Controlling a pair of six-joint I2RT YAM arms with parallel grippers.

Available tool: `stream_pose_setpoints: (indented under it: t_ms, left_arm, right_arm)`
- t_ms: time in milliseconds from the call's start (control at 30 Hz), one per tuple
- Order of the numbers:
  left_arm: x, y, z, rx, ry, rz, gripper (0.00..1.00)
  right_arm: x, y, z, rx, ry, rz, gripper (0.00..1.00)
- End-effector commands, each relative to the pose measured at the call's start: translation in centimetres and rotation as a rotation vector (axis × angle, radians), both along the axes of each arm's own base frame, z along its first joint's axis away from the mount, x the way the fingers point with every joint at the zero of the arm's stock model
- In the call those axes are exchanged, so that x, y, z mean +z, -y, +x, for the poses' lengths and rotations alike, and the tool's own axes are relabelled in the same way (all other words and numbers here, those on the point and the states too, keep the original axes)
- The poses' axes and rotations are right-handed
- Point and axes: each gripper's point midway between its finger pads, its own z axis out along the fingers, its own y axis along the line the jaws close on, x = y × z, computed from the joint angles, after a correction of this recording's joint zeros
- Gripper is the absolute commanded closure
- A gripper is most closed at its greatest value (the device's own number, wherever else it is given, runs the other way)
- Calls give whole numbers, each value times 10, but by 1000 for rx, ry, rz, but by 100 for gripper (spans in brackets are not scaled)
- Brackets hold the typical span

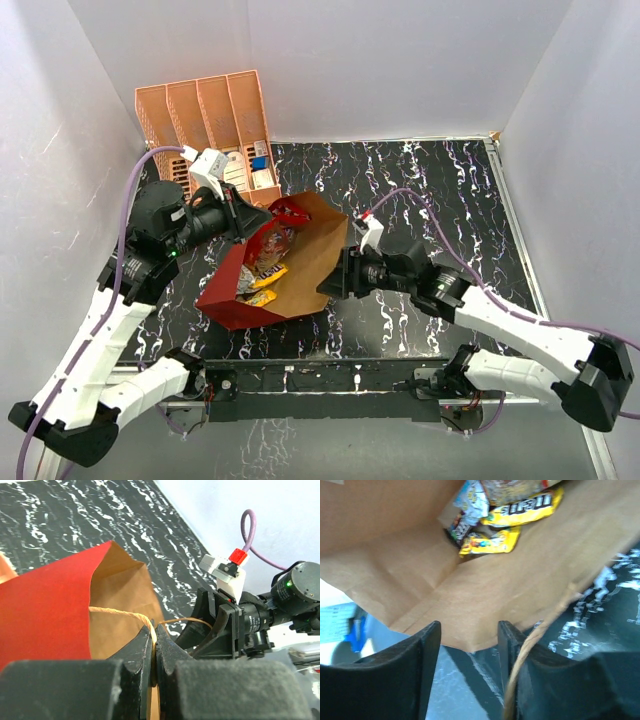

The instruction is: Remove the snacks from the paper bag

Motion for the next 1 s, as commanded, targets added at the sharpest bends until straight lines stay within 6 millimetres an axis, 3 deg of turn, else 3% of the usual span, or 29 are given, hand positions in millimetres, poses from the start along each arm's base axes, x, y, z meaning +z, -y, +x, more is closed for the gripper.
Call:
stream_pose_setpoints:
  t_ms: [0,100,267,400,533,800,967]
  left_arm:
    - [31,21,-14,-101,5,-176,100]
    - [21,22,-12,-88,-46,-177,100]
    - [15,23,-10,-76,-90,-176,100]
    - [16,18,-4,-28,-97,-169,100]
    - [13,15,3,18,-138,-150,100]
    - [21,-8,20,202,-115,-169,100]
    - [13,-10,29,238,-124,-152,100]
  right_arm:
    - [12,31,13,-102,123,-108,40]
    - [20,56,24,-194,180,-207,21]
    - [31,107,46,-404,276,-369,10]
    - [70,121,60,-481,424,-350,2]
    - [97,114,74,-519,505,-286,2]
    - [71,59,69,-409,282,-156,2]
    - [67,61,78,-507,212,-145,2]
